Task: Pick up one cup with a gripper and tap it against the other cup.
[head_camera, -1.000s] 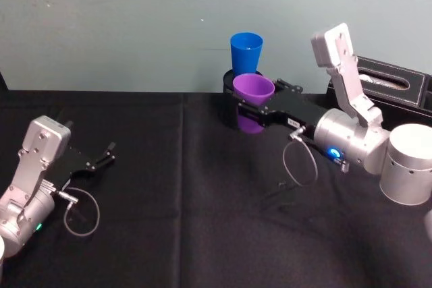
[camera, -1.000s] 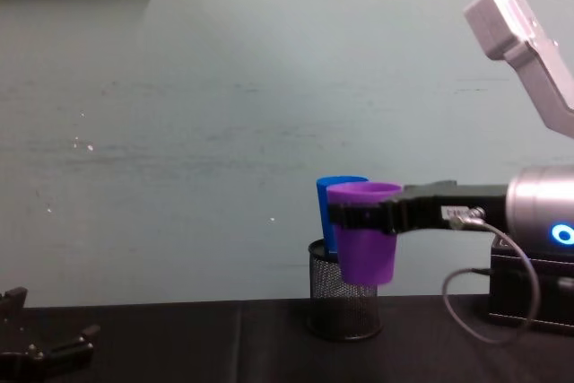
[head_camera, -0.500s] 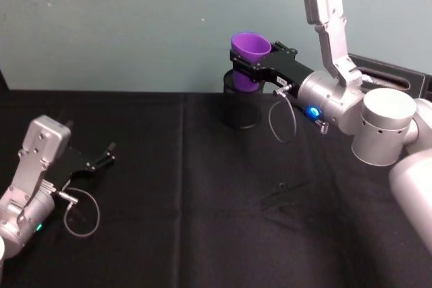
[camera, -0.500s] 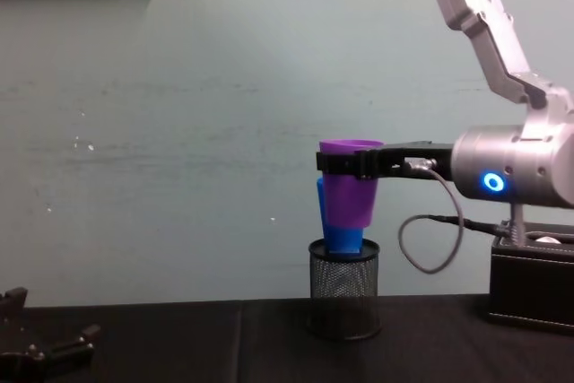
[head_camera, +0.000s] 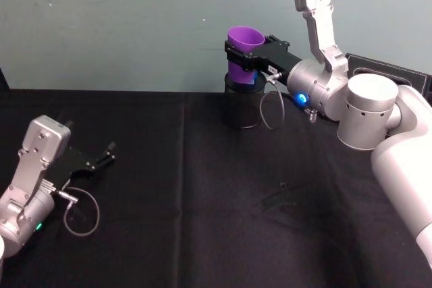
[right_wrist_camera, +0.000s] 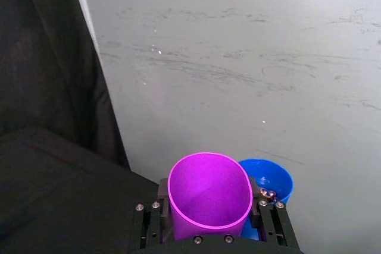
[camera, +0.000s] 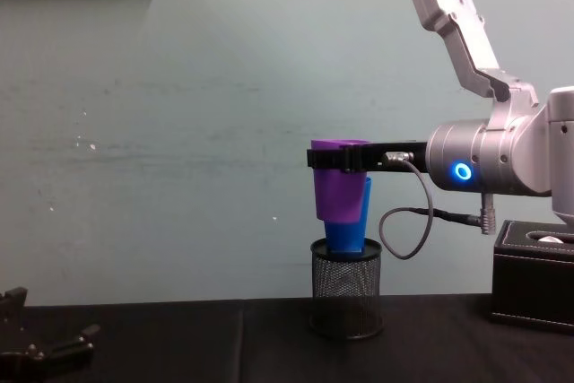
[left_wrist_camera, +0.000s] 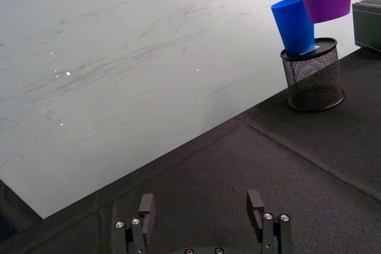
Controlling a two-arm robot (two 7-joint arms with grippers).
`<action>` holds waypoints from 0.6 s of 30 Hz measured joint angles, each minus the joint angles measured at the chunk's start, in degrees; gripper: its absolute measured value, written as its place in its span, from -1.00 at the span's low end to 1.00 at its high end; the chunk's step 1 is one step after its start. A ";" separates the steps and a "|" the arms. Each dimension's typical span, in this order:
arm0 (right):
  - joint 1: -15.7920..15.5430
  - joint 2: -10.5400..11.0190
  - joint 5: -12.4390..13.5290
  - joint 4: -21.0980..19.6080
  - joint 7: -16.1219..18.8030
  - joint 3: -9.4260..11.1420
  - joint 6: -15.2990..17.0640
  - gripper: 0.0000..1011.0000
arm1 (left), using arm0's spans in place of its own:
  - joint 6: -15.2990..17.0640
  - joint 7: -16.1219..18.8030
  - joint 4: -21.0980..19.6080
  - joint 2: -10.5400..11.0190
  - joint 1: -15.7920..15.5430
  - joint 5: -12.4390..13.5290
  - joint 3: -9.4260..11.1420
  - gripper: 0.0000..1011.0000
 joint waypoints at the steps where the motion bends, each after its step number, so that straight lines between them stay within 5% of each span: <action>1: 0.08 -0.14 -0.19 0.20 -0.07 0.14 0.02 0.45 | 0.00 0.00 0.00 0.00 0.00 0.00 0.00 1.00; 18: 1.59 -1.68 -2.32 3.40 -0.85 1.78 -0.95 0.45 | 0.00 0.00 0.00 0.00 0.00 0.00 0.00 1.00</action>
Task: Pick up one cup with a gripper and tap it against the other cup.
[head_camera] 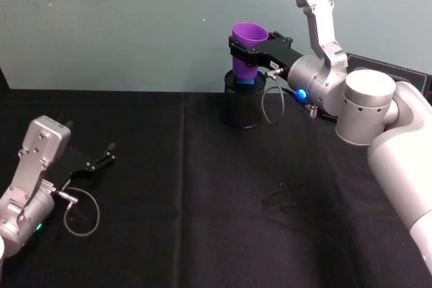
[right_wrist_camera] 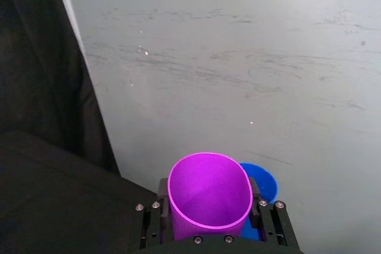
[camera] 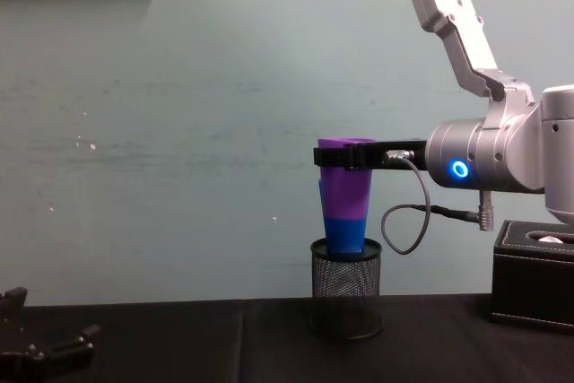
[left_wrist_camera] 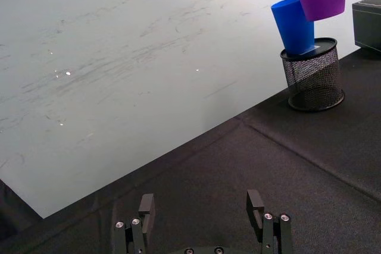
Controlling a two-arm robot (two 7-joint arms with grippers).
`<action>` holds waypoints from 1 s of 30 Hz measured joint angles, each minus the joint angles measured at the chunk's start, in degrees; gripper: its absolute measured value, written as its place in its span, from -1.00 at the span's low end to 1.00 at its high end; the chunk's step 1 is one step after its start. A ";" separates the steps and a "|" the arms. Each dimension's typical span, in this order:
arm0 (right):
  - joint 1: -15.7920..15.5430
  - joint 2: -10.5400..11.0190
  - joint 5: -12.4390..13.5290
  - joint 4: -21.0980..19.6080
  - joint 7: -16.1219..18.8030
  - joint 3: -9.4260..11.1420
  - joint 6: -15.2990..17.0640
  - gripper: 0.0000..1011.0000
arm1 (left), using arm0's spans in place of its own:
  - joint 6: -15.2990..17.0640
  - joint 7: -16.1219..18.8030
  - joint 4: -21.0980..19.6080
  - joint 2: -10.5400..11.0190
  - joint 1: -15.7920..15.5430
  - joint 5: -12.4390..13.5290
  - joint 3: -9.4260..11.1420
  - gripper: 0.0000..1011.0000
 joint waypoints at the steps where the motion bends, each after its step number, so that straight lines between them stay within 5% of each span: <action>1: 0.02 -0.05 -0.09 0.08 -0.05 0.06 -0.03 0.45 | 0.00 0.00 0.00 0.00 0.00 0.00 0.00 1.00; 30: 1.14 -2.24 -4.09 2.65 -1.87 1.65 -1.30 0.45 | 0.00 0.00 0.00 -0.01 0.00 0.00 0.00 1.00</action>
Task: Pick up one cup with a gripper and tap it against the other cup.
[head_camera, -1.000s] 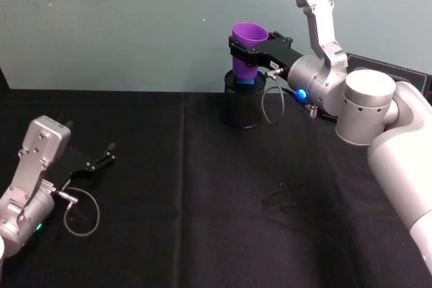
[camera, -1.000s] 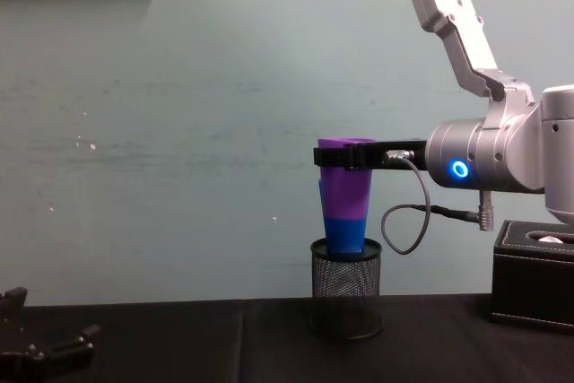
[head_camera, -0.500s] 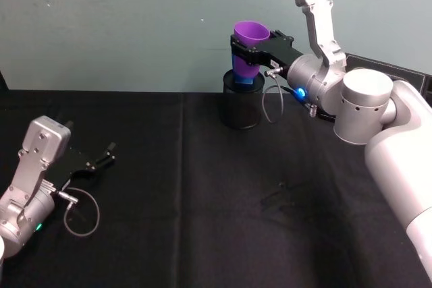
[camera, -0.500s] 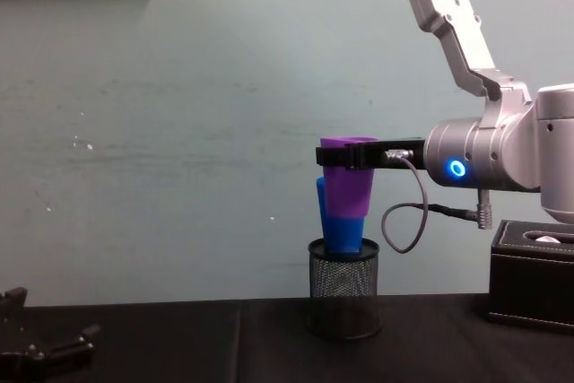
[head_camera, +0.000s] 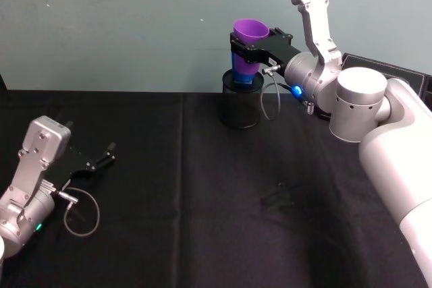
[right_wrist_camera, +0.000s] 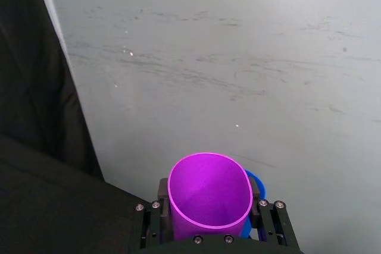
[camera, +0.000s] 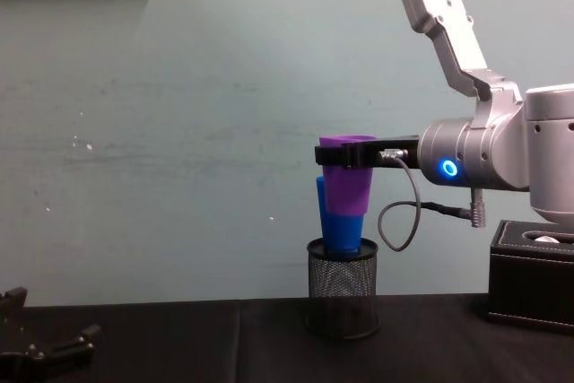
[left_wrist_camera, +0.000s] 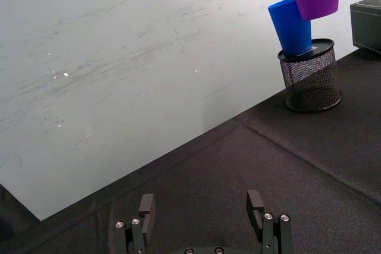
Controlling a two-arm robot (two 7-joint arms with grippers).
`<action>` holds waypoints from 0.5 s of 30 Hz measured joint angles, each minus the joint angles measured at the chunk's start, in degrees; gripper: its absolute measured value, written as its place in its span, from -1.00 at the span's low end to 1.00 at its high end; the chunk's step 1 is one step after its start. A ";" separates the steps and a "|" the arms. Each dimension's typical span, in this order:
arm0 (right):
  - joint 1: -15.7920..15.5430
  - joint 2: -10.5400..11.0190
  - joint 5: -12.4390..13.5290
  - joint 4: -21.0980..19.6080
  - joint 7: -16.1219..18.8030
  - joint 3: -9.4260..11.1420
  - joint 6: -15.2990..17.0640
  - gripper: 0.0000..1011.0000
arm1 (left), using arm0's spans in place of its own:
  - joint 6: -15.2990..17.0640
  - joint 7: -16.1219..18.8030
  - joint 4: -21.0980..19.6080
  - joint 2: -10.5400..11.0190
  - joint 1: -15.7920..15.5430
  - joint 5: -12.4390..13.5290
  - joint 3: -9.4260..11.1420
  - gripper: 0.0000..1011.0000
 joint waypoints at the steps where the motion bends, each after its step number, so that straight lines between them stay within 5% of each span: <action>1: 0.00 -0.10 -0.21 0.08 -0.09 0.10 -0.14 0.45 | 0.00 0.00 0.00 0.01 0.00 0.00 0.00 1.00; 15: 0.85 -0.99 -1.30 1.73 -0.12 0.94 -0.91 0.45 | 0.00 0.00 0.00 0.01 0.00 0.00 0.00 1.00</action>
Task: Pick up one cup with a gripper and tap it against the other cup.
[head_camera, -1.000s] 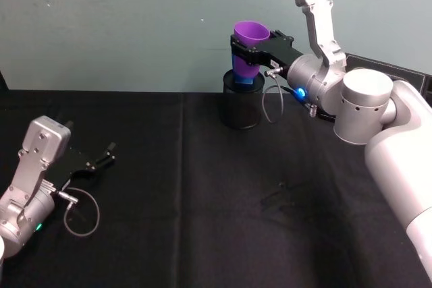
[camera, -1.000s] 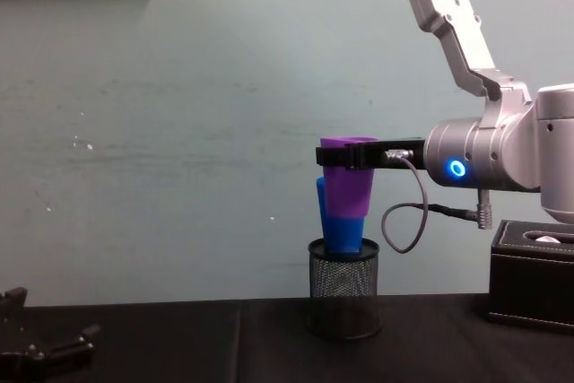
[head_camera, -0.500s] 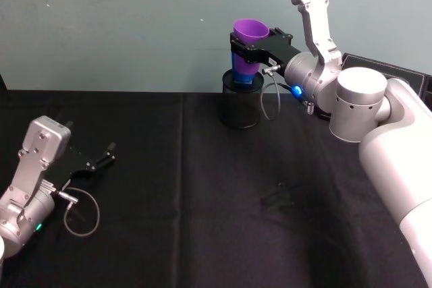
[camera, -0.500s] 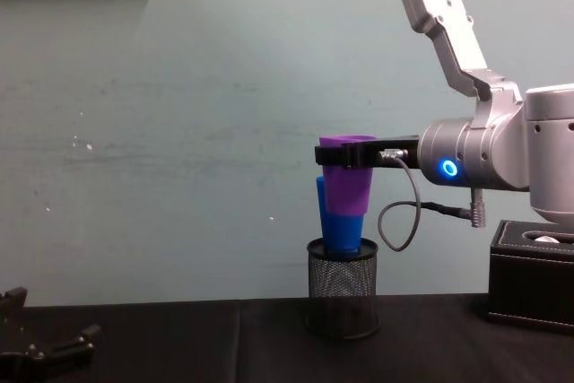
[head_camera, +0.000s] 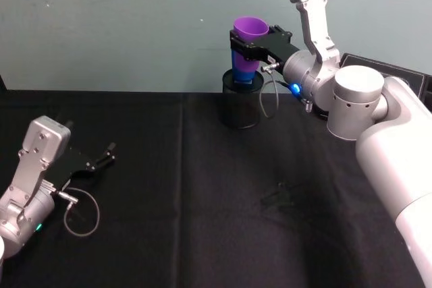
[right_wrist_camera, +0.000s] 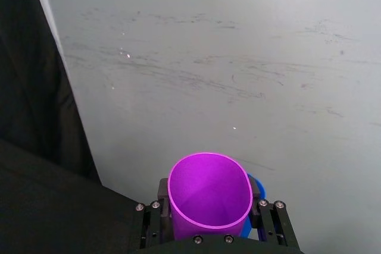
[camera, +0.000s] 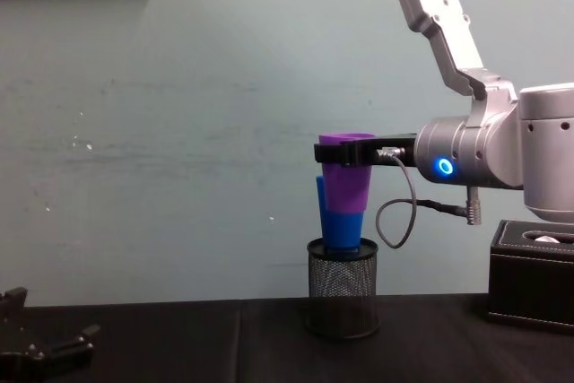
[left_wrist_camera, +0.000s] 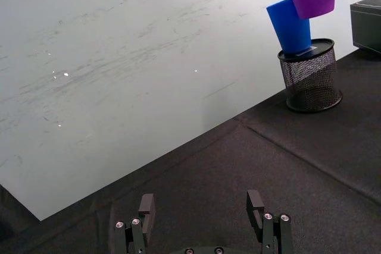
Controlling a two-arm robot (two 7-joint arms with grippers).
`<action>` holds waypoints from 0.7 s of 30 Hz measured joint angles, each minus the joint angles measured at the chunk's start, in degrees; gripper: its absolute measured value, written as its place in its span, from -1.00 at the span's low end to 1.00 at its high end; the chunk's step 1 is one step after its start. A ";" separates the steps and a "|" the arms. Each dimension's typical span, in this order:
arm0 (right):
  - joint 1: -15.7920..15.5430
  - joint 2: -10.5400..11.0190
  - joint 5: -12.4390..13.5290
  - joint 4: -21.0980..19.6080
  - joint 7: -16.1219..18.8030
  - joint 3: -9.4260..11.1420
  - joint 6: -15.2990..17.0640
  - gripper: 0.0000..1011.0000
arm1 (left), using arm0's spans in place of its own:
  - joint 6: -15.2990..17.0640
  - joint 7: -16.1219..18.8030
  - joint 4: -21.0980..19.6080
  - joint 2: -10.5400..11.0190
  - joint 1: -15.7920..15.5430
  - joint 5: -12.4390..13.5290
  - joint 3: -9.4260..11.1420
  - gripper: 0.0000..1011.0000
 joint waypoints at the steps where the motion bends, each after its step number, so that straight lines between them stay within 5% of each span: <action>1: 0.06 -0.03 -0.02 0.11 0.03 0.03 -0.03 0.45 | 0.00 0.00 0.00 0.00 0.00 0.00 0.00 1.00; 21: 0.26 -0.12 -0.07 0.44 0.42 0.11 -0.10 0.45 | 0.00 0.00 0.00 0.00 0.00 0.00 0.00 1.00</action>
